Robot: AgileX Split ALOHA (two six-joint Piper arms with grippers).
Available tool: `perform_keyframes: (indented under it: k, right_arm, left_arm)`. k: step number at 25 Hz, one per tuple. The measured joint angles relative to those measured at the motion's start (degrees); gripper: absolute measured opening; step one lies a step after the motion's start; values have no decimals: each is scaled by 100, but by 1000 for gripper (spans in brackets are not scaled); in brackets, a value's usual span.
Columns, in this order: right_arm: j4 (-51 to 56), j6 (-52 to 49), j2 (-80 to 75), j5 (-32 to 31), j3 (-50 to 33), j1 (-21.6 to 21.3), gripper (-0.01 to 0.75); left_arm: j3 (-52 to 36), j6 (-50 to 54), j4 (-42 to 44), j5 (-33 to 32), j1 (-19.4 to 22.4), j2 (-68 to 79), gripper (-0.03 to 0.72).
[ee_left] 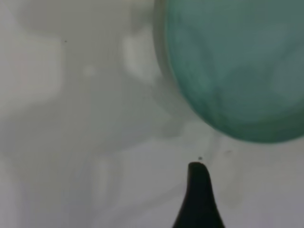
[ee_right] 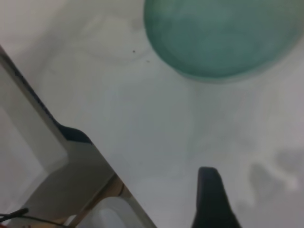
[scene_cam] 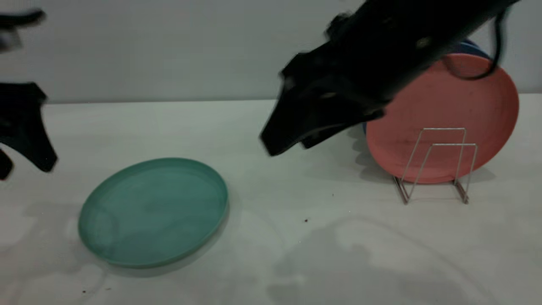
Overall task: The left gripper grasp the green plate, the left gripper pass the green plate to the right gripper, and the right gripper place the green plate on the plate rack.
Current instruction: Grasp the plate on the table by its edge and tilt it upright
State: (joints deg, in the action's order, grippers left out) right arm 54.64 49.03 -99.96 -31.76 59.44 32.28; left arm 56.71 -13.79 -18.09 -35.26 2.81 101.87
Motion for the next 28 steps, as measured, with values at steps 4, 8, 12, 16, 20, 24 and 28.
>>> perform_keyframes:
  k: [4,8,12,16,20,24,28]
  right_arm:
    - [41,45,-386,-77,200,29,494]
    - [41,45,-522,-89,205,29,494]
    - [75,45,-527,-75,210,29,494]
    - [89,45,-527,-43,214,29,494]
    - [112,45,-527,-32,214,29,494]
    - [120,45,-527,-32,221,29,494]
    - [124,45,-527,-32,221,29,494]
  left_arm:
    - [881,-58,-17,-262,107,983,591]
    - [1742,-123,-17,-705,355,1855,591]
    - [2152,-155,-17,-767,497,2453,591]
    - [2200,-508,-603,-782,497,2865,591]
    - [2204,-1047,-1159,-761,497,3100,591]
    - [2204,-1154,-1329,-673,497,3191,591]
    - [2211,-1165,-1429,-564,492,3269,573]
